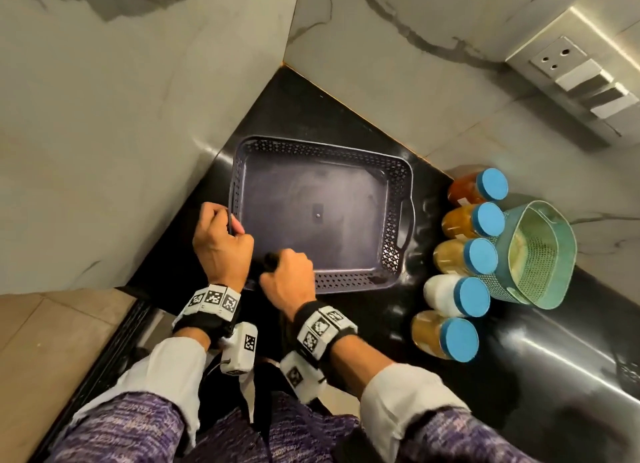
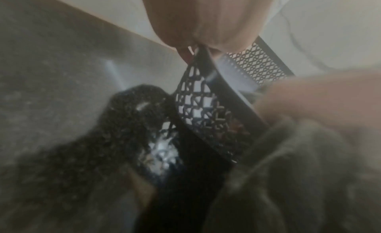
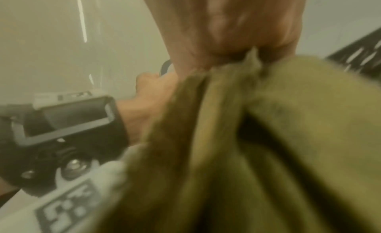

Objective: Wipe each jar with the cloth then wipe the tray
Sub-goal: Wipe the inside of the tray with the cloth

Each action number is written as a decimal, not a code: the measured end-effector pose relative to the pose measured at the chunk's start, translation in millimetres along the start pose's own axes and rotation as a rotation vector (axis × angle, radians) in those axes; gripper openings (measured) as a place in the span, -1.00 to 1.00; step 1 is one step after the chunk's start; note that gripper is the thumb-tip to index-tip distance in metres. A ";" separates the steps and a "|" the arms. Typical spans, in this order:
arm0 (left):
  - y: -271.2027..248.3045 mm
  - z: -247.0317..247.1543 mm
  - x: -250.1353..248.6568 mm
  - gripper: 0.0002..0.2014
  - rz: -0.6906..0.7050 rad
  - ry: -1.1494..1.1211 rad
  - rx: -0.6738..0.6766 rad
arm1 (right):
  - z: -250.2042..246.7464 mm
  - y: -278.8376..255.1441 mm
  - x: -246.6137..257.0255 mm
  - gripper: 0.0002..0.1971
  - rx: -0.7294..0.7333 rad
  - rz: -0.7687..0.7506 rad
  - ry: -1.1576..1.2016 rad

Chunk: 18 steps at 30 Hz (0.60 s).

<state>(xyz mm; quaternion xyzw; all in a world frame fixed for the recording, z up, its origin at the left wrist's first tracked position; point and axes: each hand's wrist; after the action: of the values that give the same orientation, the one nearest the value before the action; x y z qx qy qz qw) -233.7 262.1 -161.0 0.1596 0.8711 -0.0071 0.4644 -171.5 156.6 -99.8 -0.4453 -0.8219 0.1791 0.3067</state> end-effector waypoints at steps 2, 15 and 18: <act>0.3 -4.0 0.0 -0.89 0.043 0.006 0.021 | -5.8 6.0 4.5 -0.63 0.037 -0.041 -0.046; 5.8 6.9 -3.0 -0.87 -0.113 0.015 -0.054 | -50.5 14.3 -67.1 -0.65 -0.104 0.110 -0.224; 3.1 7.8 -6.3 -0.89 -0.104 0.025 -0.043 | -5.0 7.7 -18.5 -0.64 -0.068 0.015 -0.001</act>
<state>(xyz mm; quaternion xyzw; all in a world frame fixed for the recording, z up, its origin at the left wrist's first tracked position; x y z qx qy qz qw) -223.2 262.1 -159.9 0.1040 0.8839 -0.0105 0.4559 -155.7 145.3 -106.8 -0.4614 -0.8244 0.1538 0.2896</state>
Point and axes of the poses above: each hand's wrist, its own y-axis towards the middle knuckle, its own z-axis out of the palm, x = y × z, and after that the axes turned 3 degrees about -z, right-handed
